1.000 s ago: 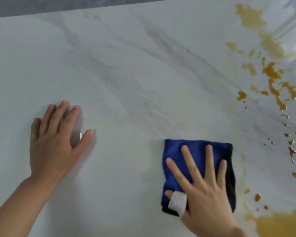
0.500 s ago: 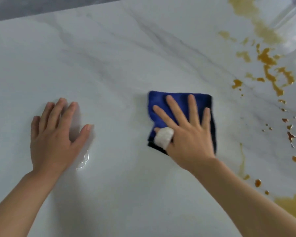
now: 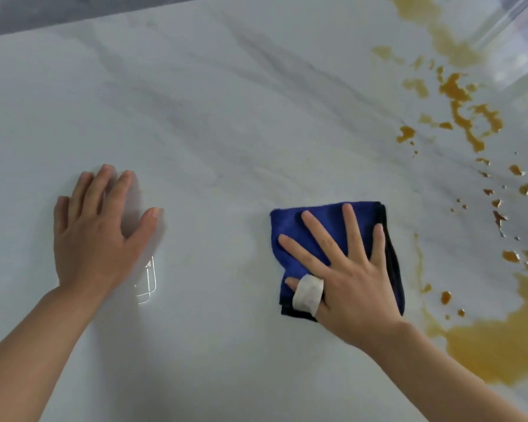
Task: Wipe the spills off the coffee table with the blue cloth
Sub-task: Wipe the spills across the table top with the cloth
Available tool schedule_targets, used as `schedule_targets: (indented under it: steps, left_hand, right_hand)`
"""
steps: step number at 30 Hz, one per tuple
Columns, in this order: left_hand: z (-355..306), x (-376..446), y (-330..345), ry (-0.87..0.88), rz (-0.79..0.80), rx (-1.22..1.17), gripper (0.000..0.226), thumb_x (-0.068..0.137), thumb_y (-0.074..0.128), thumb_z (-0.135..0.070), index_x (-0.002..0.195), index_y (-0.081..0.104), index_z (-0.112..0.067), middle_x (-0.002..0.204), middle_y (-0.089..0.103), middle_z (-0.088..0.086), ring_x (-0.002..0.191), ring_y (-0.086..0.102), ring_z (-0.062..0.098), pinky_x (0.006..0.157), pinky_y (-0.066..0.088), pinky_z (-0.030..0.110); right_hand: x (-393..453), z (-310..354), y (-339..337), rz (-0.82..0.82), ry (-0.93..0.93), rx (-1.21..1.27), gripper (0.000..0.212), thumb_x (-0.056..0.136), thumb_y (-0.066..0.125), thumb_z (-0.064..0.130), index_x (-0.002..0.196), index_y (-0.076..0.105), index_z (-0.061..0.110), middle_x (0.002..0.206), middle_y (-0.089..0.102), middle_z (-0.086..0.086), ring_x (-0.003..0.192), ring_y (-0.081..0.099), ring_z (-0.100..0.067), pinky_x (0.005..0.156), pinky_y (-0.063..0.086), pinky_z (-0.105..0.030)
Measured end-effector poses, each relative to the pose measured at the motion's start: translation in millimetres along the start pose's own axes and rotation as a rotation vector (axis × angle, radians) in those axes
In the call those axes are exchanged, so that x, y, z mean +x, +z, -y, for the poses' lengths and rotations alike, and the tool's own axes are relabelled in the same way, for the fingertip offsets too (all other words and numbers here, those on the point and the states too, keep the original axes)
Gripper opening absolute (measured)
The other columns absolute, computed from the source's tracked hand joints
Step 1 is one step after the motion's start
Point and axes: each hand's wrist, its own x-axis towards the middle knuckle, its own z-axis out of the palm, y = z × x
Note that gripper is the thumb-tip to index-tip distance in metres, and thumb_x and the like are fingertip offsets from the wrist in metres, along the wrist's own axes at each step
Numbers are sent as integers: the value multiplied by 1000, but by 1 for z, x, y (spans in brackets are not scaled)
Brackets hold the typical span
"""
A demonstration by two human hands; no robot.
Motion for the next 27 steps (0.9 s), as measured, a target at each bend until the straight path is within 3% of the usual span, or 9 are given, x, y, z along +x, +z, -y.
schedule_targets:
  steps: [5,9,14,20,27]
  left_hand:
    - [1,0,-2,4,1,1,73,79,28,-62,140,37,-23,154,27,2,143,16,21,114,10,45]
    - [-1,0,-2,3,-8,-10,74,78,28,-62,140,38,-22,153,27,4,143,17,23,114,10,45]
    - [-3,-1,-3,13,-11,-3,74,79,27,-62,140,38,-22,153,27,4,143,17,23,113,11,46]
    - [-2,-1,-2,7,-12,4,74,79,27,-62,140,37,-22,154,26,3,143,15,22,114,10,45]
    - [3,-2,5,-2,-28,9,72,80,28,-64,140,35,-26,154,25,-1,143,14,19,115,9,43]
  right_hand:
    - [-10,-26,2,4,216,9,57,89,5,63,142,1,45,153,2,10,143,1,-37,109,11,-64]
    - [-48,-26,1,41,254,64,58,91,11,59,146,12,39,154,10,2,141,6,-42,105,15,-68]
    - [-84,8,10,101,96,48,56,93,12,60,142,27,38,153,23,-1,138,15,-49,104,15,-68]
    - [-36,-1,6,31,25,22,53,92,21,59,140,34,41,151,33,0,137,20,-48,101,17,-70]
    - [-12,-33,7,-15,156,16,54,89,13,59,141,4,46,156,11,8,143,2,-40,108,7,-64]
